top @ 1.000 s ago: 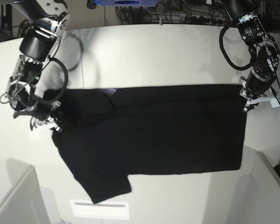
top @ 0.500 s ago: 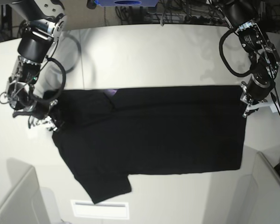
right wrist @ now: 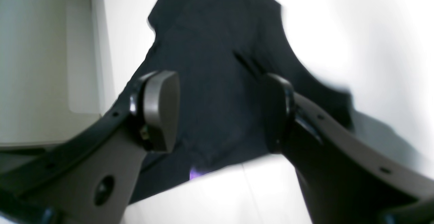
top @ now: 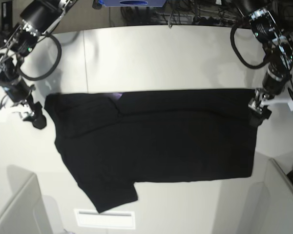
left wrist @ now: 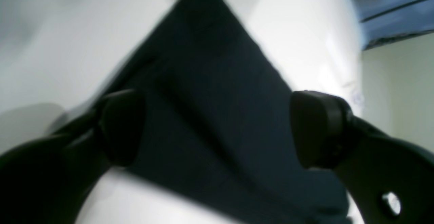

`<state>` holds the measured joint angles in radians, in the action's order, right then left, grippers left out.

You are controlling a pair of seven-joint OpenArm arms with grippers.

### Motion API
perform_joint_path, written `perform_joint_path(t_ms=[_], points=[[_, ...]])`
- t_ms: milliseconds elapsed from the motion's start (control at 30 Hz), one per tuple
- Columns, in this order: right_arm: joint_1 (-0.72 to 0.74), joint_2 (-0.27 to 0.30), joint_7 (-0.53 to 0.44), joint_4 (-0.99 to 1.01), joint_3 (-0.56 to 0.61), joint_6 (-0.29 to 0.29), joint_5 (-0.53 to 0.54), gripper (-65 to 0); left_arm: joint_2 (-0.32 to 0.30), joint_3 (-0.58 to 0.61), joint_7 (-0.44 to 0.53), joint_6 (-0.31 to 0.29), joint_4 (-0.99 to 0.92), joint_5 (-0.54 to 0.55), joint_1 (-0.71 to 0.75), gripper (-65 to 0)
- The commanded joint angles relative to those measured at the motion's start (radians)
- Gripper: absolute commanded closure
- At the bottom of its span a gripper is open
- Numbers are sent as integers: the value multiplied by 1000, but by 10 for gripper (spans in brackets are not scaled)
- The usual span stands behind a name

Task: Fold the T-shirt properly
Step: 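Drag the shirt toward the robot base with both grippers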

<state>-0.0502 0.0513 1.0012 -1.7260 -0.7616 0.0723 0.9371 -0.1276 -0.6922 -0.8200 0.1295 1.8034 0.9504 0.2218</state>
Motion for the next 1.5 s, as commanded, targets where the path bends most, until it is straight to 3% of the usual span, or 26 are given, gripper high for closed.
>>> perform_joint_path(t_ms=[0, 100, 233, 300, 533, 700, 900, 1000, 1133, 1467], points=[[-23, -17, -8, -50, -35, -4, 17, -348, 27, -31, 27, -3, 9, 12, 28, -650], [-96, -92, -8, -99, -100, -9, 17, -344, 84, -102, 58, -4, -27, 52, 90, -650], [-139, -147, -8, -76, -115, -9, 12, -342, 85, -116, 58, -55, -115, 92, 98, -650], [-139, -149, -8, -29, -115, -9, 12, -342, 84, -119, 58, -66, -158, 88, 66, -650], [-147, -149, -54, 64, -121, -9, 12, -342, 39, -114, 57, -61, -274, 75, -9, -540], [-155, -153, -175, 116, -115, -10, 12, -341, 35, -77, 57, -66, -302, -90, -68, -540], [-110, -146, -199, 202, -115, -29, 12, -341, 38, -73, 58, -67, -320, -112, -91, -535], [-76, -146, -204, 248, -114, -70, 12, -341, 38, -73, 57, -67, -320, -112, -92, -448], [-23, -136, -204, 304, -114, -72, 10, -341, 35, -73, 57, -67, -322, -113, -97, -295], [46, -63, -213, 476, -63, -108, 10, -341, 32, -73, 54, -67, -322, -115, -100, -109]])
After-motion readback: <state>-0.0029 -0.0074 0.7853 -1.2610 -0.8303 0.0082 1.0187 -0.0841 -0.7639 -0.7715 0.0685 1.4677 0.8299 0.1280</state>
